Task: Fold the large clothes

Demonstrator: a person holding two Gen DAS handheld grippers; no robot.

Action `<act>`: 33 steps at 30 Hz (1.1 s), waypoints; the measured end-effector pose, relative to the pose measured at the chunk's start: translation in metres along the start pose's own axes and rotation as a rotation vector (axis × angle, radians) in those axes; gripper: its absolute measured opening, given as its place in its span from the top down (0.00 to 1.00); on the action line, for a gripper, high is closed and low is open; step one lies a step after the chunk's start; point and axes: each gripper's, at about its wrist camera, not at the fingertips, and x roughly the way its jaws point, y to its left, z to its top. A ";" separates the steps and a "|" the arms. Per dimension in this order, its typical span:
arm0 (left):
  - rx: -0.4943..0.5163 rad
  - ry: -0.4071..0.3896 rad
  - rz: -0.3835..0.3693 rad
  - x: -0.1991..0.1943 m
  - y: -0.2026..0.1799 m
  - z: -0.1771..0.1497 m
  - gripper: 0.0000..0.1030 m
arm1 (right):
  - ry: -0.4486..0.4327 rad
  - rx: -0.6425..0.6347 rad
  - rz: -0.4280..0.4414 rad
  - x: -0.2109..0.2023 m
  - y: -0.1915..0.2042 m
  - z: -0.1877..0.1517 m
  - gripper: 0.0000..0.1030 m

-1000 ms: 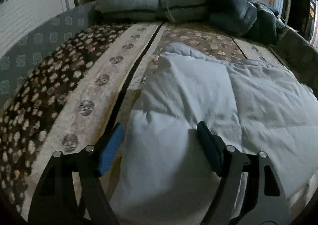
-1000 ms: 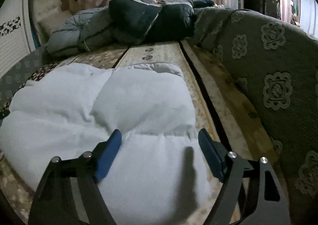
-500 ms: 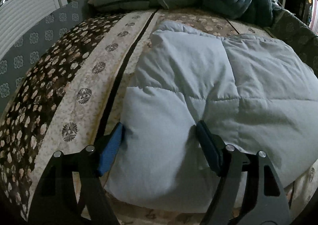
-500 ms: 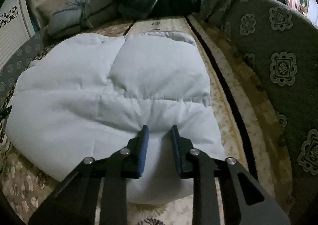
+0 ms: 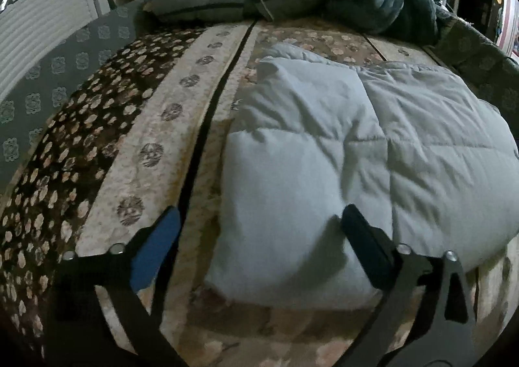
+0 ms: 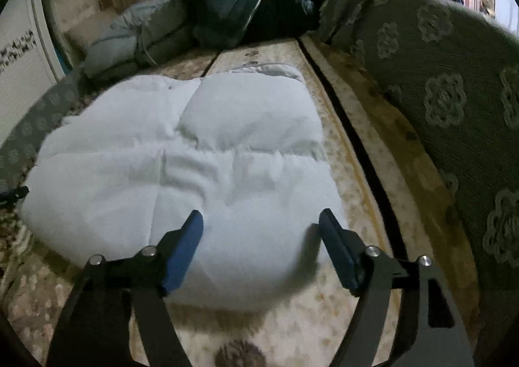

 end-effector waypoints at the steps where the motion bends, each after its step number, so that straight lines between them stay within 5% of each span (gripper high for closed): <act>1: -0.004 0.001 -0.001 -0.003 0.004 -0.004 0.03 | 0.005 0.002 0.008 -0.002 -0.006 -0.007 0.15; 7: 0.000 -0.011 -0.009 -0.007 0.009 -0.017 0.03 | 0.057 -0.031 0.048 0.007 -0.022 -0.030 0.13; 13: -0.038 0.001 -0.050 -0.006 0.012 -0.022 0.03 | 0.005 -0.069 0.124 0.017 -0.013 -0.016 0.11; 21: -0.010 0.027 -0.050 -0.006 0.011 -0.026 0.03 | 0.043 -0.075 0.254 0.047 -0.013 -0.003 0.01; 26: 0.004 0.027 -0.032 -0.008 0.011 -0.026 0.03 | 0.049 -0.164 0.292 0.041 0.008 -0.002 0.19; 33: -0.002 0.039 -0.037 -0.008 0.014 -0.030 0.03 | 0.084 -0.238 0.268 0.065 0.031 0.003 0.20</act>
